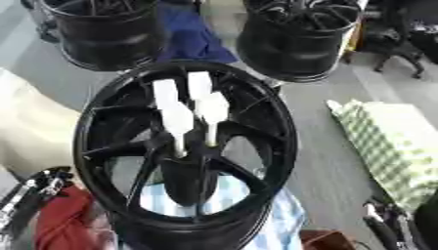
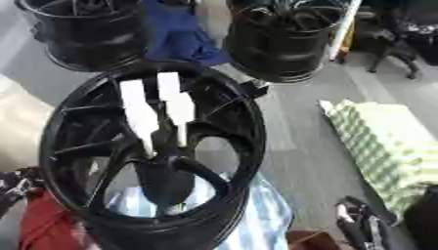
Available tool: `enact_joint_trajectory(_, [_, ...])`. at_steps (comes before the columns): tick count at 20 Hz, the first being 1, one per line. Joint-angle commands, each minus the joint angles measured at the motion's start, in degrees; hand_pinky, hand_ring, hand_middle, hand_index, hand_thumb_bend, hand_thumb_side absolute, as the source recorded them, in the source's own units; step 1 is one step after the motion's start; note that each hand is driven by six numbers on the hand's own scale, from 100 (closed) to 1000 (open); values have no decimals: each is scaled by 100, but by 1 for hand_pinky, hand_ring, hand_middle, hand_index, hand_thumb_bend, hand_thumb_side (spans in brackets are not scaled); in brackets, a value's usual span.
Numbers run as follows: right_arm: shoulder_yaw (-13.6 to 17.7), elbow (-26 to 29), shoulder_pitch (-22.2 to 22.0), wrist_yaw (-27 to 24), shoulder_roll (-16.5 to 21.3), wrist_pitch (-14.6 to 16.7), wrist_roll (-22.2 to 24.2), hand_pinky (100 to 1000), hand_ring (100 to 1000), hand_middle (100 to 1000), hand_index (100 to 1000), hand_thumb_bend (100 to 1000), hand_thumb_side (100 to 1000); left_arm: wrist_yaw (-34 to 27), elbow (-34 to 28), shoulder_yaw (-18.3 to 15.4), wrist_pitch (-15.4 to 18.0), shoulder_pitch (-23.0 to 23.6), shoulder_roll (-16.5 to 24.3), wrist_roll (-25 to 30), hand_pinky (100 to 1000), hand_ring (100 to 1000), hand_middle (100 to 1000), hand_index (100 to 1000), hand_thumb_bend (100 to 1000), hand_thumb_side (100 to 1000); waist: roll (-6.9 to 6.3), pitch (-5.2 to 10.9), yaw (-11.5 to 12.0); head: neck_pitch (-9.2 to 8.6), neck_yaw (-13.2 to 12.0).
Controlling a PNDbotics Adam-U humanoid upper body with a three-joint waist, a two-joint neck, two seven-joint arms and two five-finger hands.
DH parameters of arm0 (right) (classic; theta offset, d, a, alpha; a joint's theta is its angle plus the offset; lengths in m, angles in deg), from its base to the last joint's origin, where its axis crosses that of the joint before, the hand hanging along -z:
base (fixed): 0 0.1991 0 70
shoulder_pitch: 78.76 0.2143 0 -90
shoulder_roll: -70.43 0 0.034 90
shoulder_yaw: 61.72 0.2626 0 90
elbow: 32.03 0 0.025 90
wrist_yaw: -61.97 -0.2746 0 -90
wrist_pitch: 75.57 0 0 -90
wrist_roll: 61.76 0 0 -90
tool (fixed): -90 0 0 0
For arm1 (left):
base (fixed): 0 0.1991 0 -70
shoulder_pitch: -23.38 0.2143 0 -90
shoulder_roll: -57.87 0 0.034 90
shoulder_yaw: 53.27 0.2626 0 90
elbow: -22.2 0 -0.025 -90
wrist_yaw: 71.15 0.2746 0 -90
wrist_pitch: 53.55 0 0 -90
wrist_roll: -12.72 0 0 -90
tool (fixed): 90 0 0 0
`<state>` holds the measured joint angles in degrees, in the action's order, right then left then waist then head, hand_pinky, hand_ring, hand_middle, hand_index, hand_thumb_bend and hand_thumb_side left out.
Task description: Pull the pin out of the wheel hub.
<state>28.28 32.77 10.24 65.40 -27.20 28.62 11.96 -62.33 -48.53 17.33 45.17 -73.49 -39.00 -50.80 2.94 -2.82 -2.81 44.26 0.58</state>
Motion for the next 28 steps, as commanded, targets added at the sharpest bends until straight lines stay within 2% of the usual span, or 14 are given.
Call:
enact_joint_trajectory(1, [17,45,60,-5,93,22,-9,602,549,538,792,100,519,-311,-274,-132,-10,39,152,-174,680,753,704,822,100,595,-30,53,-18,-14,29])
enact_joint_trajectory(3, [17,51,57,-3,97,27,-11,602,549,538,792,100,520,-455,-539,-256,16,42,352,-228,683,756,708,825,100,593,-51,49,-18,-14,54])
enact_joint_trajectory(5, [21,63,50,3,100,32,-17,603,549,538,792,100,521,-646,-788,-366,117,-46,742,-296,688,758,711,826,100,585,-80,51,-20,-14,72])
enact_joint_trajectory(9, [28,83,31,26,102,40,-22,602,549,538,792,100,521,-1272,-959,-329,523,-479,1895,-399,698,758,719,828,100,562,-134,72,-53,-14,105])
enact_joint_trajectory(12, [27,89,12,46,107,47,-21,602,549,538,792,100,521,-1991,-764,13,867,-1078,2821,-312,705,763,727,831,100,553,-170,105,-90,-14,104])
enact_joint_trajectory(14, [16,87,9,57,104,49,-11,601,549,538,792,100,521,-2463,-598,383,1055,-1583,3318,-51,716,775,741,843,100,568,-183,124,-130,-14,84])
enact_joint_trajectory(15, [11,84,8,62,102,50,-6,601,549,538,792,100,521,-2651,-515,566,1130,-1810,3493,133,720,780,746,849,100,579,-187,131,-143,-14,77])
enact_joint_trajectory(17, [-5,74,5,70,103,50,11,602,549,539,793,100,522,-2882,-402,1020,1281,-2335,3754,646,744,805,775,882,100,660,-197,149,-180,-14,41])
enact_joint_trajectory(21, [-28,57,-8,79,111,54,40,602,549,539,793,100,521,-2660,-88,1960,1678,-3398,3753,1892,785,830,812,919,109,736,-214,185,-233,-14,7])
enact_joint_trajectory(23, [-37,48,-14,80,116,55,51,602,549,539,793,100,521,-2230,93,2420,1949,-3820,3575,2374,814,851,843,944,192,760,-218,201,-251,-14,-3])
enact_joint_trajectory(25, [-45,36,-20,75,121,56,60,602,549,539,793,100,521,-1622,267,2957,2274,-4174,3313,2508,825,856,854,949,213,755,-218,214,-256,-14,-10])
enact_joint_trajectory(28, [-56,23,-28,69,125,58,73,602,549,540,793,100,522,-741,559,3522,2752,-4509,2932,2544,834,855,863,954,256,740,-215,225,-268,-14,-12])
